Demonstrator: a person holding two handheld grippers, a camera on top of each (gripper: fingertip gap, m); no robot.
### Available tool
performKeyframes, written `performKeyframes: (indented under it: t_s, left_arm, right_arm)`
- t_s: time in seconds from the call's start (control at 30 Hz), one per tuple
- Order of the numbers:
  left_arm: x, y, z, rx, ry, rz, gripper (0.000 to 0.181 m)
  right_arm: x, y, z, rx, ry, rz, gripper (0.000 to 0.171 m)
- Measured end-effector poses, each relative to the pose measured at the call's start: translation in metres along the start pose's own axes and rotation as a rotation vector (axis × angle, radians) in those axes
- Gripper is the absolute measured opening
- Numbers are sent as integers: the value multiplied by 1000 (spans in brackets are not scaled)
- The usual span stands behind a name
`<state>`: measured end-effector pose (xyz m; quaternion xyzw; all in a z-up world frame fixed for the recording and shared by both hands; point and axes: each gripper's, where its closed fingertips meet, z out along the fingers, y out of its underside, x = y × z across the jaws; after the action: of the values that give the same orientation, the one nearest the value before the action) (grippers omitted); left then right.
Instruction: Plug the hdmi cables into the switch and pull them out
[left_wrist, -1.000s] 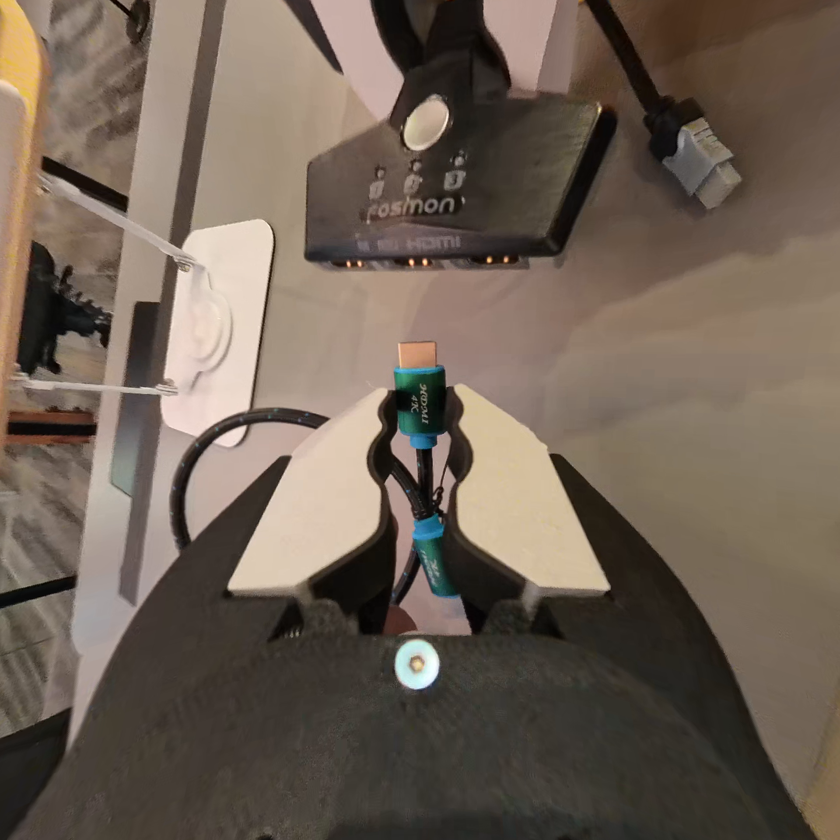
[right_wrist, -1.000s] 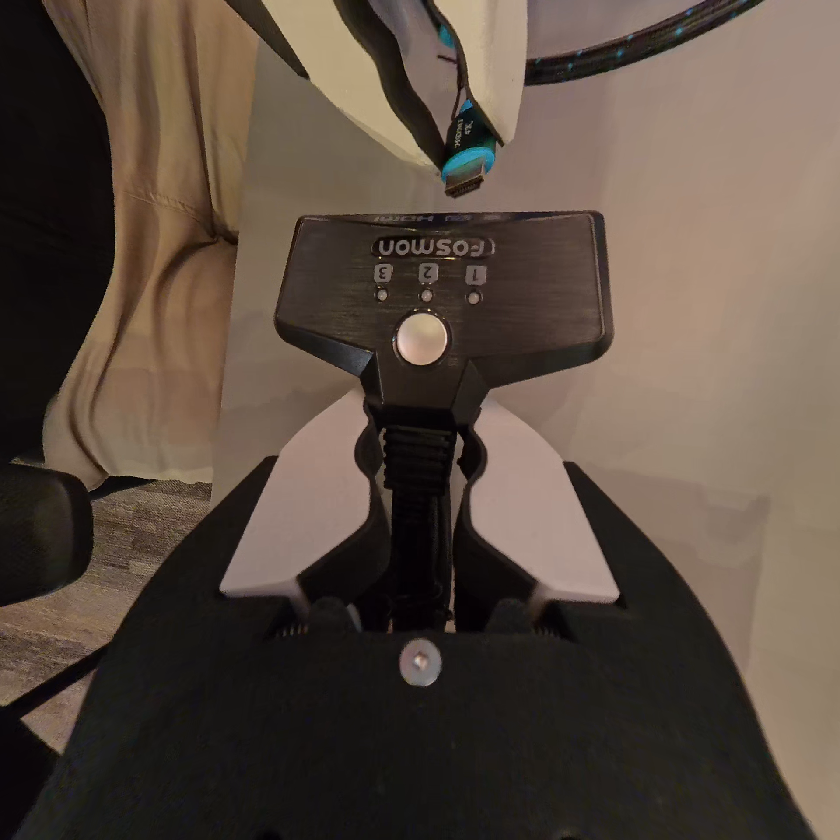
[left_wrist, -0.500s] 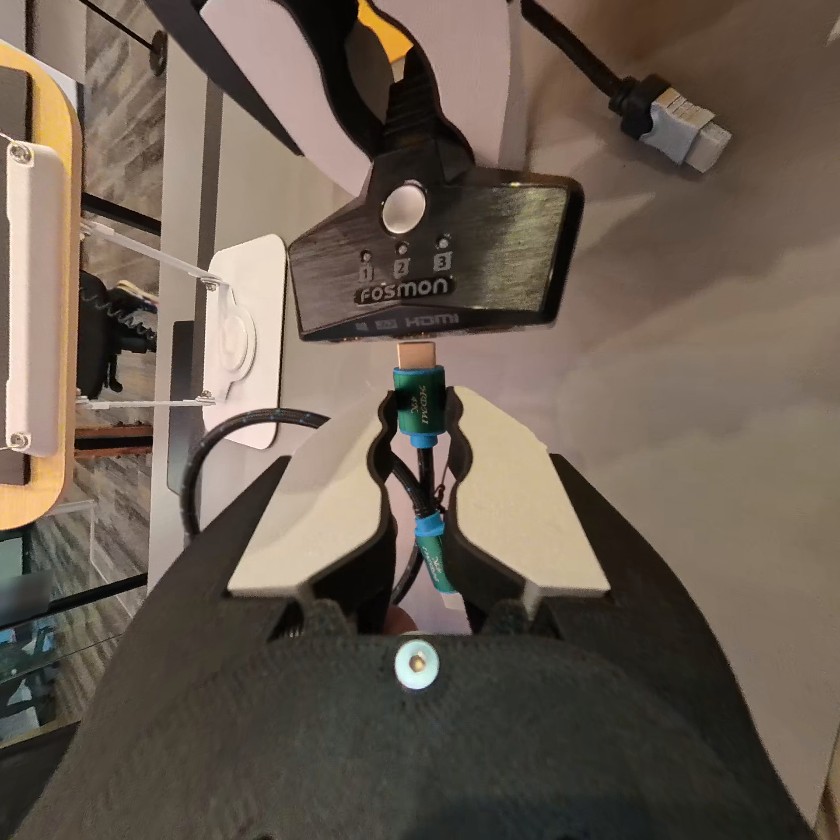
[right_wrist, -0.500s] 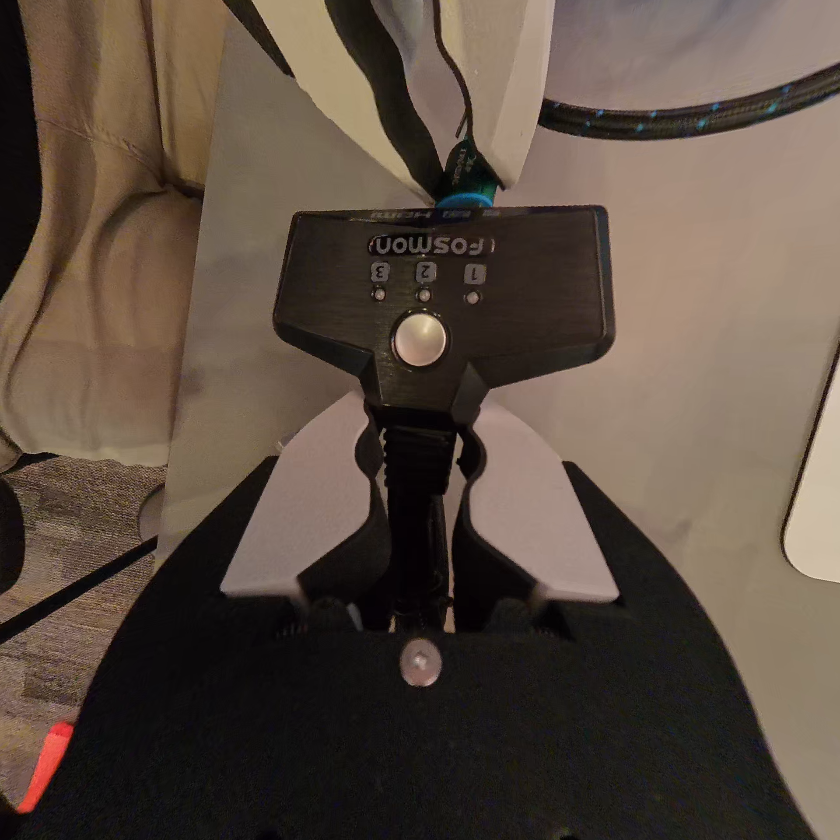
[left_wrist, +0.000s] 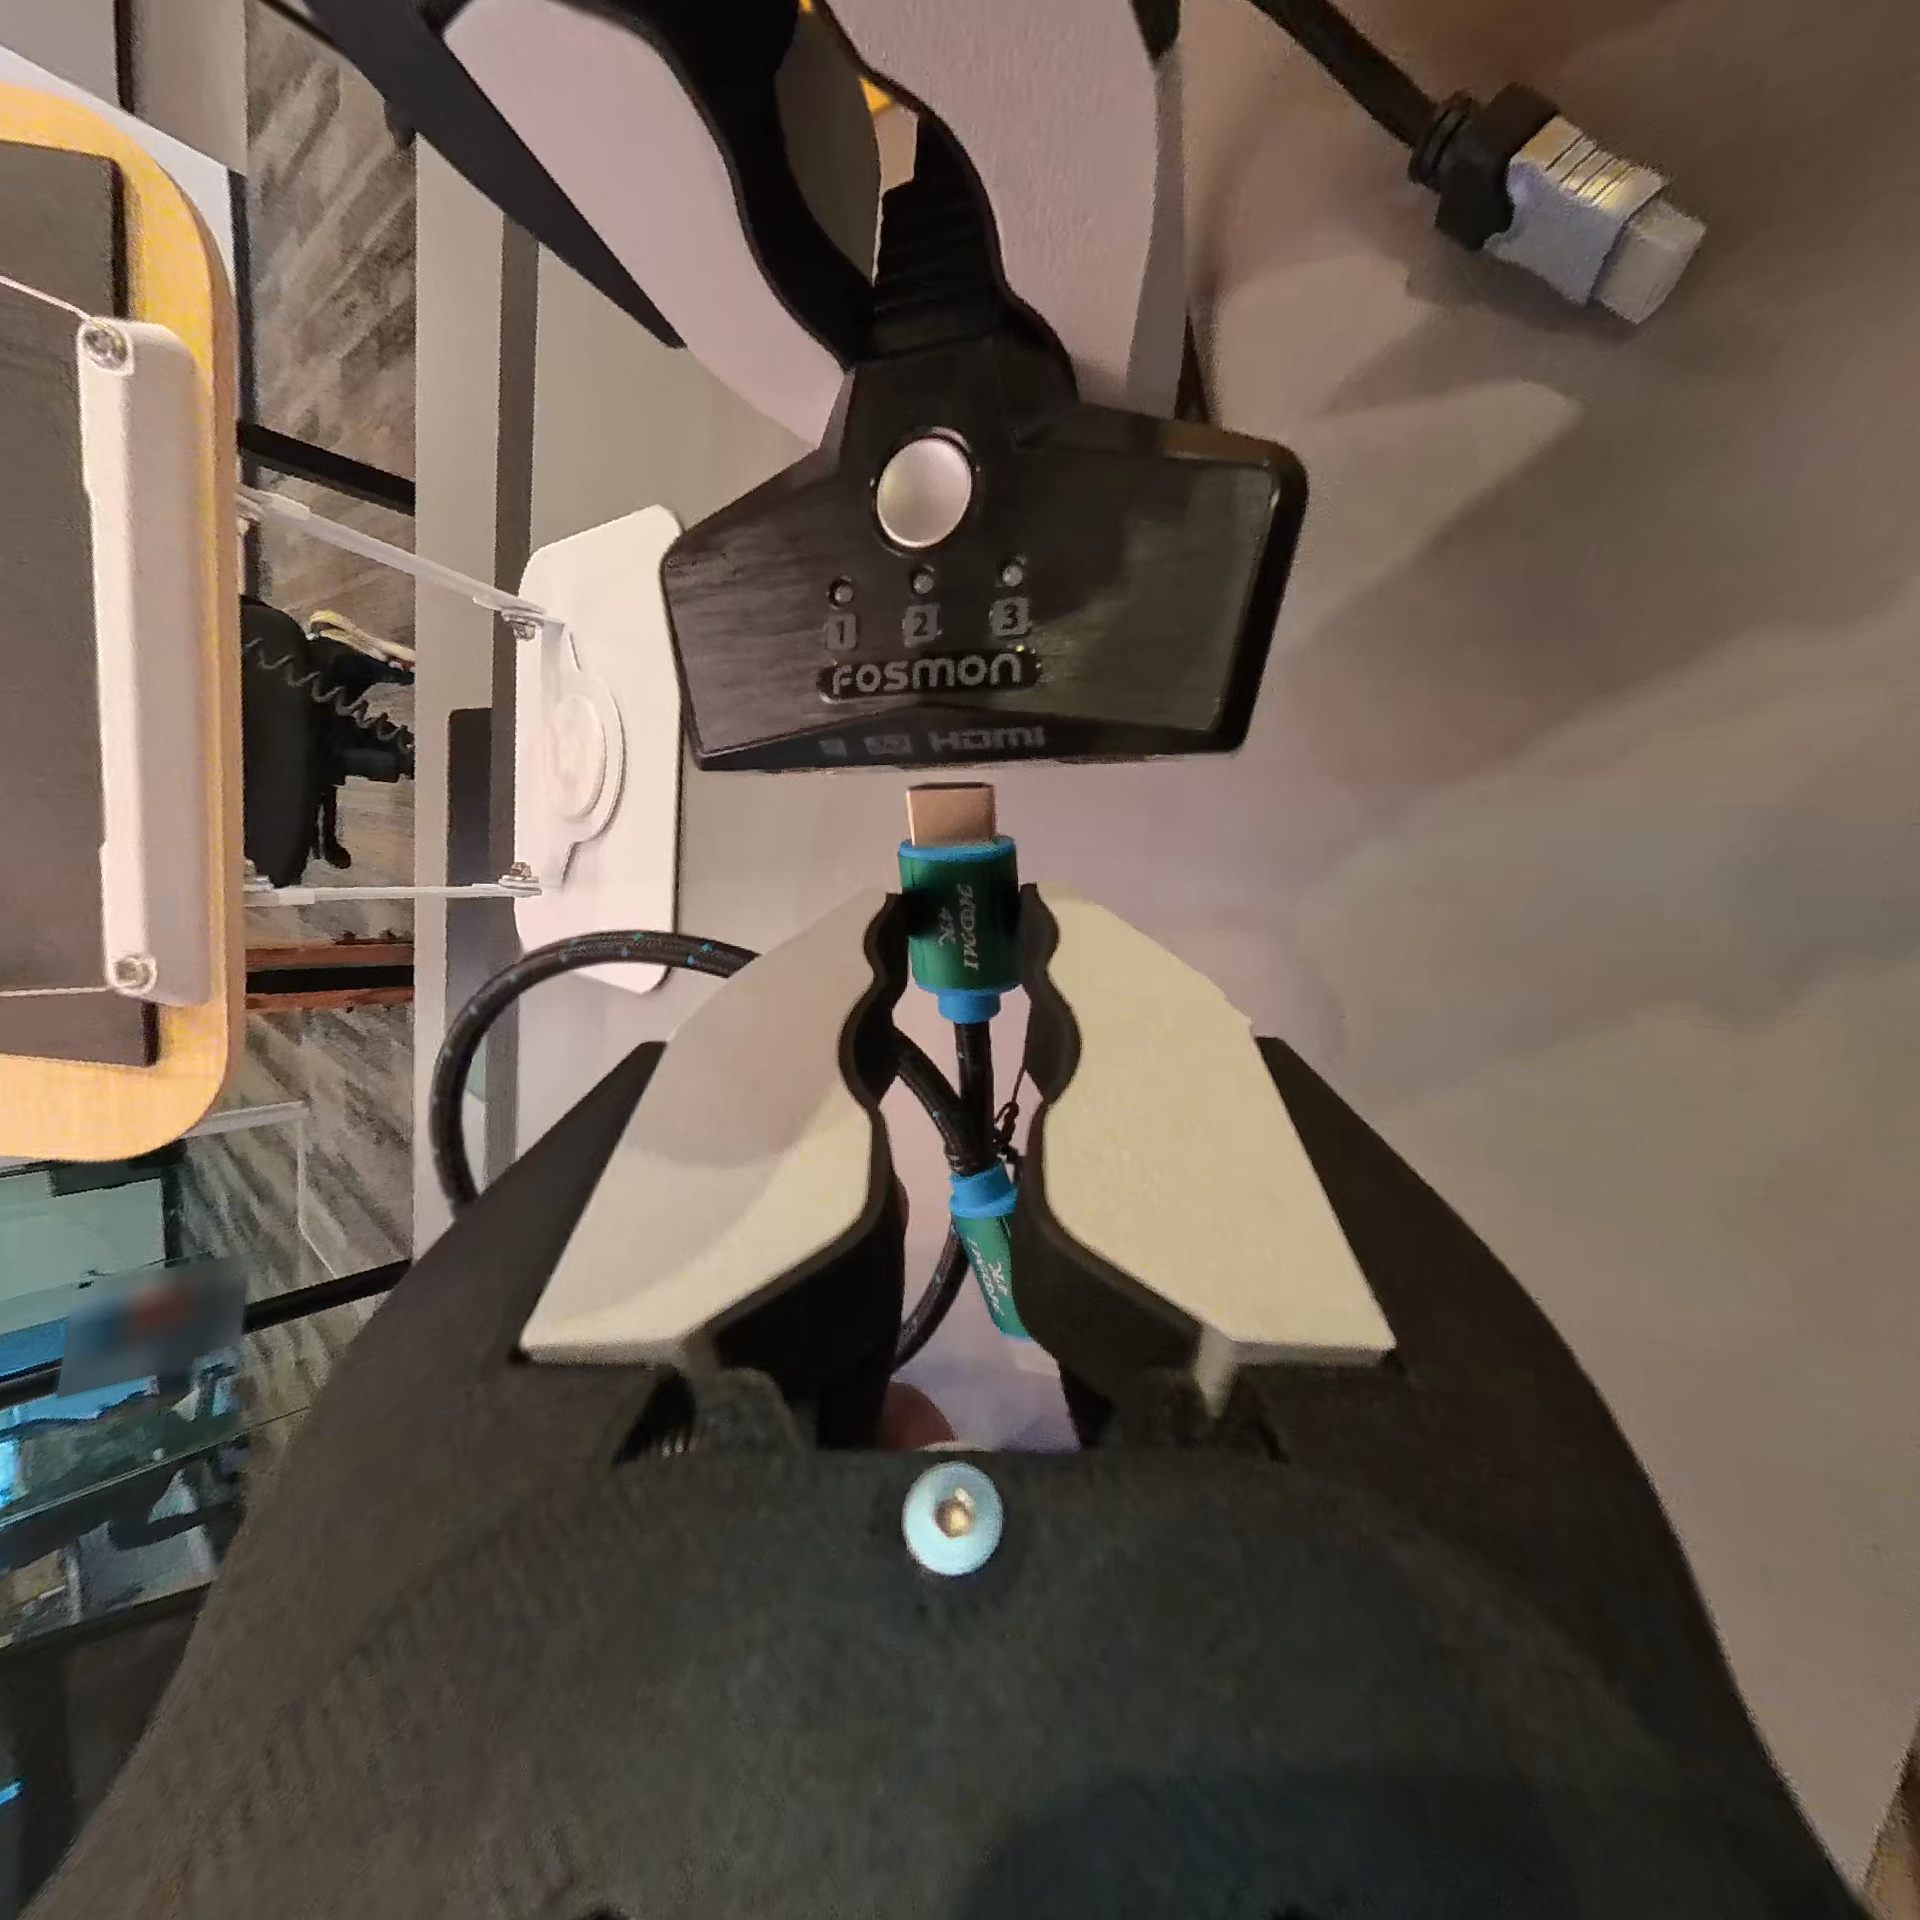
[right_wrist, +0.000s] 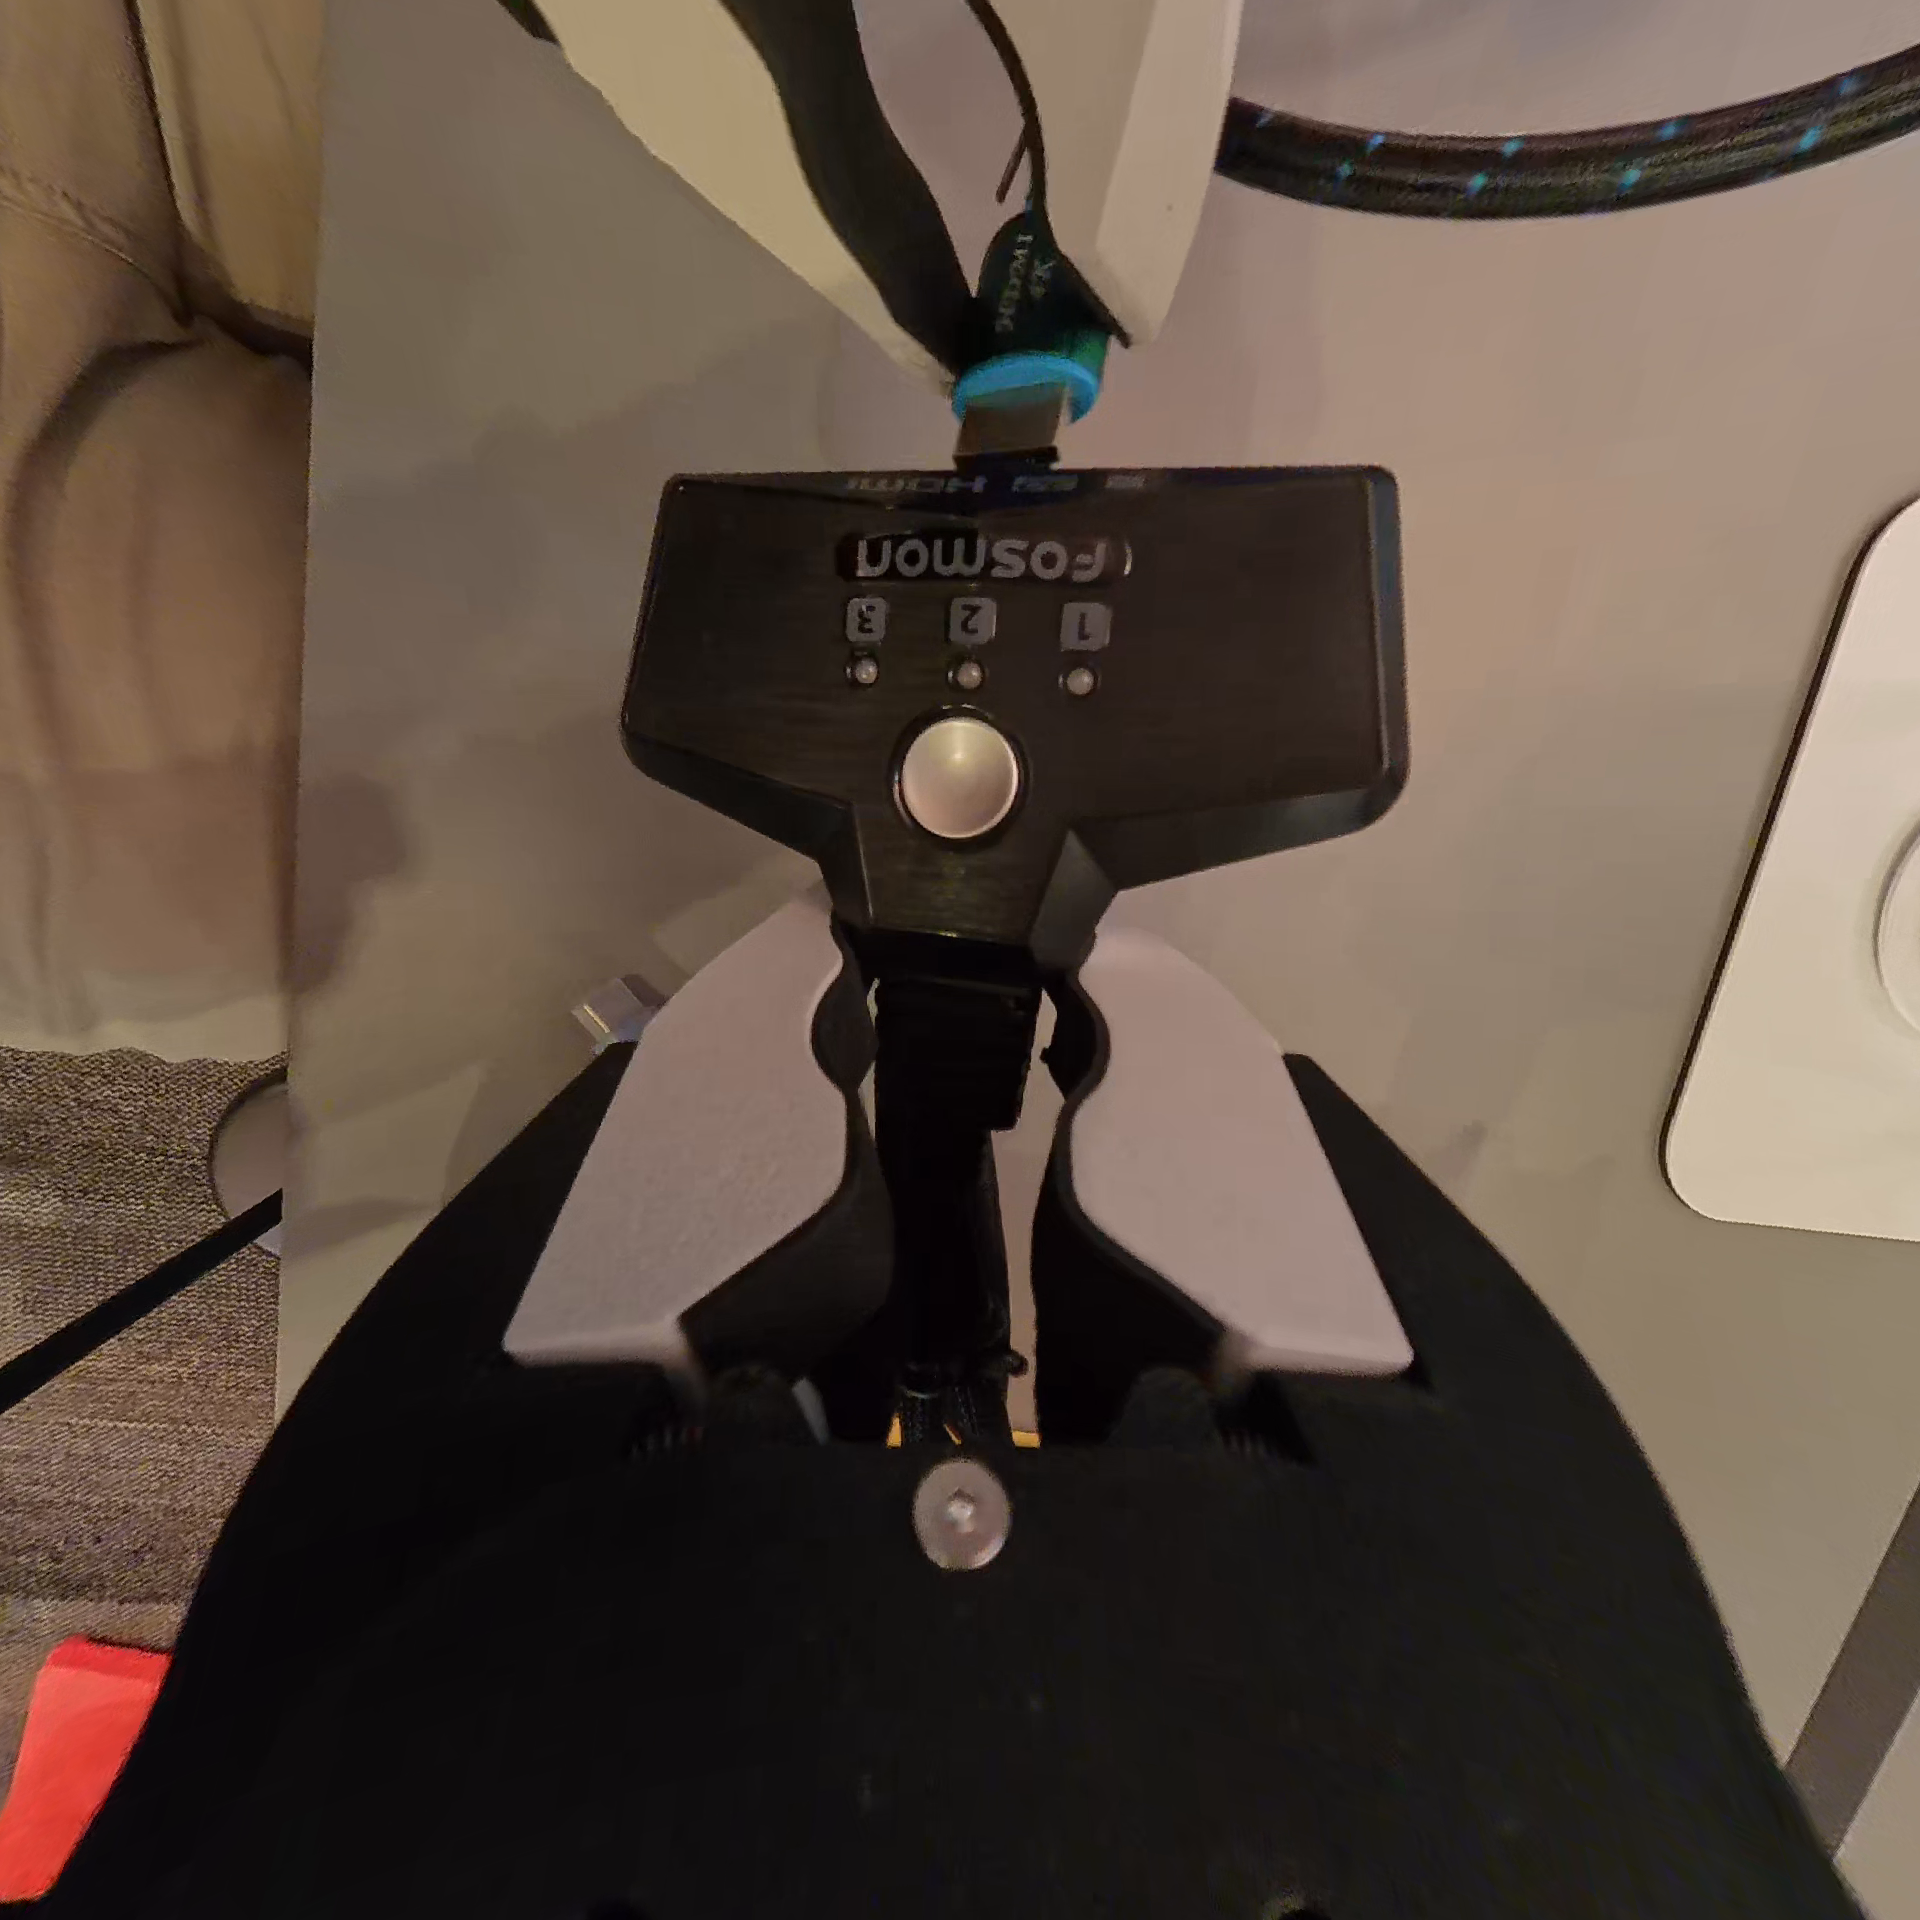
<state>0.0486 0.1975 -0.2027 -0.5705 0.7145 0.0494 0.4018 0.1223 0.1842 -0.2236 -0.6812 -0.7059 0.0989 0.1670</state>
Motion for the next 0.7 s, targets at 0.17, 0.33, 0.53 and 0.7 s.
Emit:
performKeyframes:
  t_s: [0.17, 0.33, 0.53, 0.7]
  left_arm:
    - [-2, 2, 0, -24, -10, 14, 20]
    - [0, 4, 2, -37, -2, 20, 20]
    - [4, 5, 4, -56, 20, 7, 19]
    - [7, 7, 7, -54, 40, -6, 20]
  right_arm:
    - [1, -1, 2, -32, 17, -9, 30]
    - [3, 0, 4, -58, 33, -15, 30]
    - [4, 2, 5, -98, 55, -24, 30]
    - [2, 1, 6, -92, 48, -27, 30]
